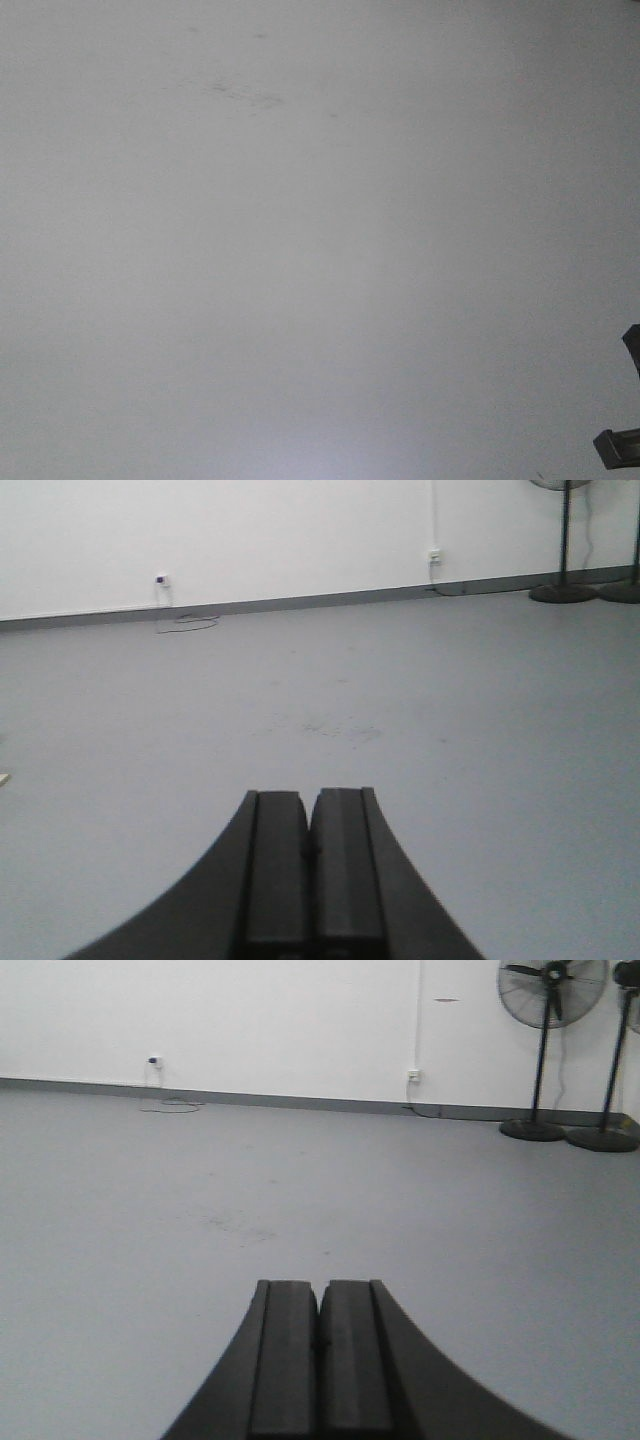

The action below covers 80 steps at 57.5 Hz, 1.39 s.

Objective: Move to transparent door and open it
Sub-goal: 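Drive the base across the grey floor toward the glass door, then drive forward and turn to face the white-framed glass door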

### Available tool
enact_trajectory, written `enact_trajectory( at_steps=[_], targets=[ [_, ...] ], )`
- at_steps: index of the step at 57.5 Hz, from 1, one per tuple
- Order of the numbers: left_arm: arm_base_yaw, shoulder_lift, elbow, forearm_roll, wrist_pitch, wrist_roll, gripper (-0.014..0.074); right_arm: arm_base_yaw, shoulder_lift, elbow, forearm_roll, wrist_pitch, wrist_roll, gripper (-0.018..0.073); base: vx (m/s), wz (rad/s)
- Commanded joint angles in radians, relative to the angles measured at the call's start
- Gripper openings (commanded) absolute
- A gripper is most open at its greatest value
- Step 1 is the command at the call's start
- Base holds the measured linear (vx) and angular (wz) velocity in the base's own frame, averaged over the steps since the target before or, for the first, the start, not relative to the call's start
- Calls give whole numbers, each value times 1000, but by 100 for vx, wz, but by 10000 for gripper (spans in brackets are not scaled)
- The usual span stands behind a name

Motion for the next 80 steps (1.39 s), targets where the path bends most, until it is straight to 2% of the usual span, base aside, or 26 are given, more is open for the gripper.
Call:
enact_trajectory(
  at_steps=[1,41,80],
  targets=[
    [-4,-13,30,-2,-84,-7,4,-6,-11,14,-3,-86,1,-3,35,61],
    [-4,-13,30,-2,-84,-7,4,-6,-11,14,-3,-86,1,-3,38,67],
    [-4,-13,30,-2,-84,-7,4,-6,-11,14,-3,-86,1,-3,45,34]
  ],
)
